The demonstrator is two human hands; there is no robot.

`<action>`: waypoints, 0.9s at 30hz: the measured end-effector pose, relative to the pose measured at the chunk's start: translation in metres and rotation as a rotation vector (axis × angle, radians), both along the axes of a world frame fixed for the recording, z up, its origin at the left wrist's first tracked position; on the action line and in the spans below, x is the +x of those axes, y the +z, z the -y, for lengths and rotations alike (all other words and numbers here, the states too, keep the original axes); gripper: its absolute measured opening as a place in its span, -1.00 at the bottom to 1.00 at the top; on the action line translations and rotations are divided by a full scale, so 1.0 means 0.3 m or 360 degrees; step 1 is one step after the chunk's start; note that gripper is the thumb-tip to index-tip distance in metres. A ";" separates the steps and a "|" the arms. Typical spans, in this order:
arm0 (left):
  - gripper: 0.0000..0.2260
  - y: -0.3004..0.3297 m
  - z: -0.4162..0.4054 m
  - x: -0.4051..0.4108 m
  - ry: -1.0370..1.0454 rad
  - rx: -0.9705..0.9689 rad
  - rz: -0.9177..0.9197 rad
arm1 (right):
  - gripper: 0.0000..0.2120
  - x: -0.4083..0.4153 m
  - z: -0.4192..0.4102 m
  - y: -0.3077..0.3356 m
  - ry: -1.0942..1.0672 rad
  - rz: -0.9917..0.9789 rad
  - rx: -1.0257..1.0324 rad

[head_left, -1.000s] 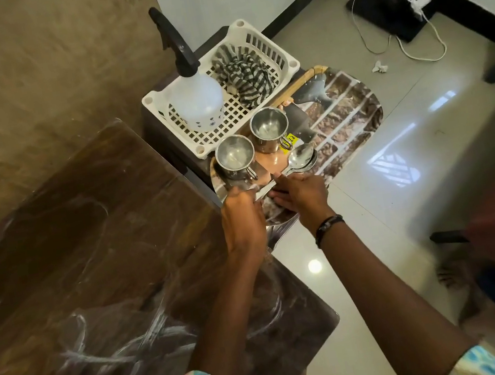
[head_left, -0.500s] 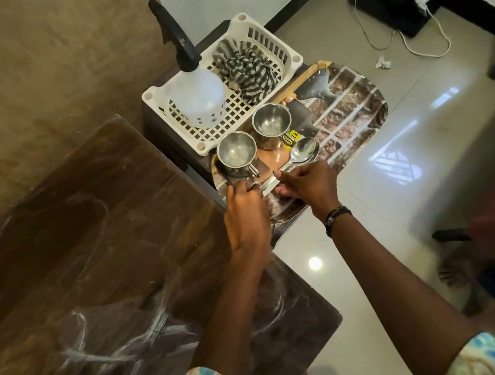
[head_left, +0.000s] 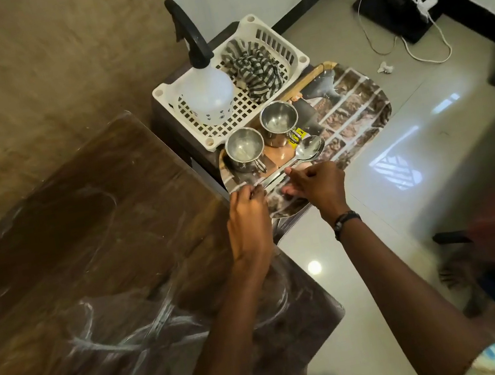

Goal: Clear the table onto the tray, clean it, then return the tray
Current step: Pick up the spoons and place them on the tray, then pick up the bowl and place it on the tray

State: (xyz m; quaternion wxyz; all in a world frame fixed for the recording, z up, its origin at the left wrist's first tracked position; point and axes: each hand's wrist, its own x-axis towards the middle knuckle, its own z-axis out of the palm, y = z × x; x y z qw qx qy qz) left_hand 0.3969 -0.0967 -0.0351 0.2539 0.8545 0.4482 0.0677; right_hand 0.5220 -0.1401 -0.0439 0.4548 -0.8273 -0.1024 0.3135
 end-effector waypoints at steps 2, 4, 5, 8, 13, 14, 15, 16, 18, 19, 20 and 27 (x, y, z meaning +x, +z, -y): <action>-0.73 0.012 0.014 -0.037 0.0072 -0.0006 0.0110 | -0.66 -0.033 0.013 0.006 0.0020 0.0045 0.0026; -0.76 0.026 0.023 -0.086 0.0153 -0.0012 0.0208 | -0.66 -0.082 0.019 0.014 0.0158 0.0107 0.0024; -0.76 0.030 0.025 -0.110 0.0183 -0.0014 0.0239 | -0.69 -0.112 0.019 0.023 0.0217 0.0091 0.0070; -0.78 0.045 0.017 -0.215 0.0288 -0.0021 0.0310 | -0.78 -0.234 0.000 0.043 0.0349 -0.0056 0.0252; -0.81 0.080 -0.001 -0.455 0.0532 -0.0034 0.0408 | -0.82 -0.491 -0.050 0.069 0.0516 -0.0161 0.0319; -0.82 0.086 -0.005 -0.515 0.0582 -0.0040 0.0420 | -0.82 -0.553 -0.059 0.072 0.0566 -0.0153 0.0322; -0.82 0.089 -0.007 -0.568 0.0623 -0.0050 0.0428 | -0.82 -0.608 -0.065 0.075 0.0617 -0.0139 0.0326; -0.81 0.095 -0.010 -0.639 0.0675 -0.0057 0.0430 | -0.81 -0.681 -0.075 0.077 0.0680 -0.0133 0.0329; -0.82 0.103 -0.007 -0.770 0.0763 -0.0058 0.0438 | -0.78 -0.813 -0.089 0.078 0.0792 -0.0120 0.0324; -0.83 0.107 -0.004 -0.844 0.0811 -0.0048 0.0451 | -0.76 -0.887 -0.096 0.077 0.0852 -0.0122 0.0329; -0.83 0.111 0.004 -0.904 0.0853 -0.0041 0.0463 | -0.74 -0.950 -0.098 0.073 0.0898 -0.0124 0.0339; -0.85 0.087 0.100 -1.391 0.1201 -0.0074 0.0395 | -0.62 -1.454 -0.079 0.010 0.1370 -0.0105 0.0178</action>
